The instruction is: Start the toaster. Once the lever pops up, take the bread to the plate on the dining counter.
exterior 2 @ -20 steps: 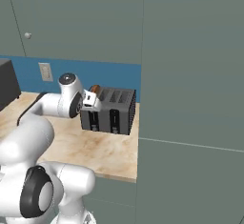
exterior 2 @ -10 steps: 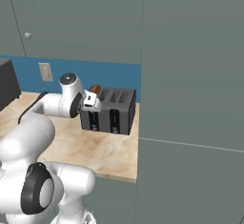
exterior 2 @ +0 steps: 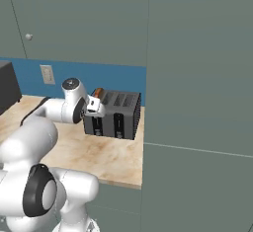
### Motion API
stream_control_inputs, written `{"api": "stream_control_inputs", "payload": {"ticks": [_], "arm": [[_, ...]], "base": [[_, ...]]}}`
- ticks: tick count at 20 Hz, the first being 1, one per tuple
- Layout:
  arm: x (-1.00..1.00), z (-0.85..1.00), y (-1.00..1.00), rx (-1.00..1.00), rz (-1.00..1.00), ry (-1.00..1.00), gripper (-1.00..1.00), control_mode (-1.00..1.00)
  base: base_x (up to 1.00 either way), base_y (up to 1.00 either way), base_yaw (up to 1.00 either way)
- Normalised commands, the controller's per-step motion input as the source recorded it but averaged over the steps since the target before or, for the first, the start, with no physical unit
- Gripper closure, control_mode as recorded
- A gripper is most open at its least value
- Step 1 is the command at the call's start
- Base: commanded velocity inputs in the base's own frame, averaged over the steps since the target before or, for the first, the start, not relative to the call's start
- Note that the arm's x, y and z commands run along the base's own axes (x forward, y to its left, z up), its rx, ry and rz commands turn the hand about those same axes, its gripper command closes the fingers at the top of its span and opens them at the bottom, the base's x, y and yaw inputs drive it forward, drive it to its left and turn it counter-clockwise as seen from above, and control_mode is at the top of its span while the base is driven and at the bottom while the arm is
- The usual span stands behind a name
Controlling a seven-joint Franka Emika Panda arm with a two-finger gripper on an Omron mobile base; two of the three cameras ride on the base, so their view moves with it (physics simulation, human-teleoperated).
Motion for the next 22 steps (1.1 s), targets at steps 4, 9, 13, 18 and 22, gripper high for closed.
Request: {"api": "stream_control_inputs", "payload": {"ticks": [4,9,13,18,22], "arm": [[0.06,0.00,0.00,0.00,0.00,0.00,-1.00,-1.00],[0.14,0.00,0.02,0.00,0.00,0.00,-1.00,-1.00],[0.22,-0.03,0.08,0.00,0.00,0.00,-1.00,-1.00],[0.19,0.00,0.09,0.00,0.00,0.00,-1.00,-1.00],[0.05,-0.03,0.00,0.00,0.00,0.00,-1.00,-1.00]], "base": [[0.00,0.00,0.00],[0.00,0.00,0.00],[0.00,0.00,0.00],[0.00,0.00,0.00],[0.00,0.00,0.00]]}}
